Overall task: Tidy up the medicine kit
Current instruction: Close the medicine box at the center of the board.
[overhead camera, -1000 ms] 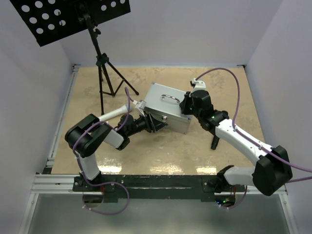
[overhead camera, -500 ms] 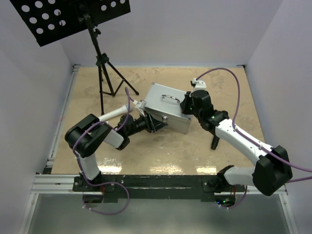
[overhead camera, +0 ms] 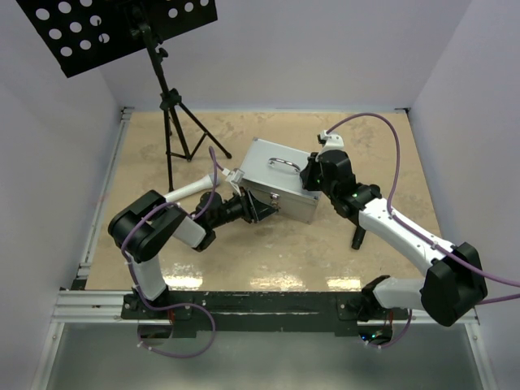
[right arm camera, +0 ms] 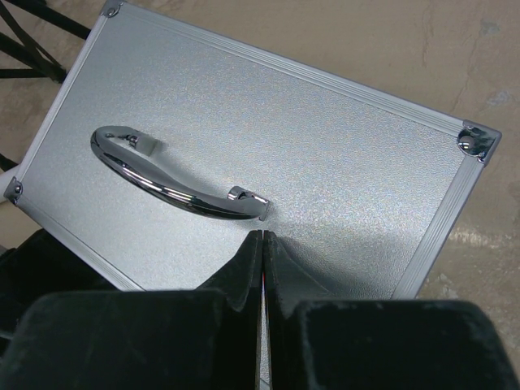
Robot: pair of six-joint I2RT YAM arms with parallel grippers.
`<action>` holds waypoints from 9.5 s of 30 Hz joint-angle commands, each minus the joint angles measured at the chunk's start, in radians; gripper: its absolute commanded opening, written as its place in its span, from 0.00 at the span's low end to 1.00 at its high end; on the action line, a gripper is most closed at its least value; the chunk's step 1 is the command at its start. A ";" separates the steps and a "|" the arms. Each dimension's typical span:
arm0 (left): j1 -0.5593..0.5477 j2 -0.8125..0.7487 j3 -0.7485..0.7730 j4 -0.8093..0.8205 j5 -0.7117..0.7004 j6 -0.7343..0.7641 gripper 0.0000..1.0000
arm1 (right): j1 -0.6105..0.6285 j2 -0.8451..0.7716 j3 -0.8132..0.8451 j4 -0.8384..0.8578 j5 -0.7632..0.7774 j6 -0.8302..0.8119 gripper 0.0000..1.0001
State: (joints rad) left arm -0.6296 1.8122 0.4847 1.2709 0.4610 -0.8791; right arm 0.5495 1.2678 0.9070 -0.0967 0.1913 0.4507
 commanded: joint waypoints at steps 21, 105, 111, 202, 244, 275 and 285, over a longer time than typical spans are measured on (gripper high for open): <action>0.002 0.021 0.026 0.630 -0.005 -0.021 0.40 | 0.001 -0.001 0.000 0.028 0.016 -0.020 0.00; 0.004 -0.157 -0.123 0.628 0.028 -0.095 0.00 | 0.001 0.056 -0.048 0.063 -0.024 -0.010 0.00; 0.004 -0.188 -0.167 0.628 0.025 -0.097 0.00 | 0.001 0.071 -0.065 0.078 -0.033 -0.007 0.00; 0.005 -0.421 -0.207 0.627 0.065 -0.219 0.00 | 0.150 0.128 -0.020 0.121 0.000 -0.188 0.00; 0.007 -0.175 -0.207 0.625 0.064 -0.190 0.29 | 0.150 -0.039 0.021 0.043 -0.032 -0.119 0.65; 0.007 -0.267 -0.195 0.627 0.038 -0.164 0.47 | 0.150 -0.013 0.003 0.052 -0.039 -0.124 0.66; 0.007 -0.271 -0.190 0.628 0.004 -0.169 0.48 | 0.150 -0.008 -0.005 0.055 -0.039 -0.126 0.65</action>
State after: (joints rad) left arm -0.6178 1.5604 0.2806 1.2736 0.4862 -1.0557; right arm 0.7002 1.2625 0.9066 -0.0601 0.1616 0.3210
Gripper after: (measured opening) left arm 0.475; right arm 0.657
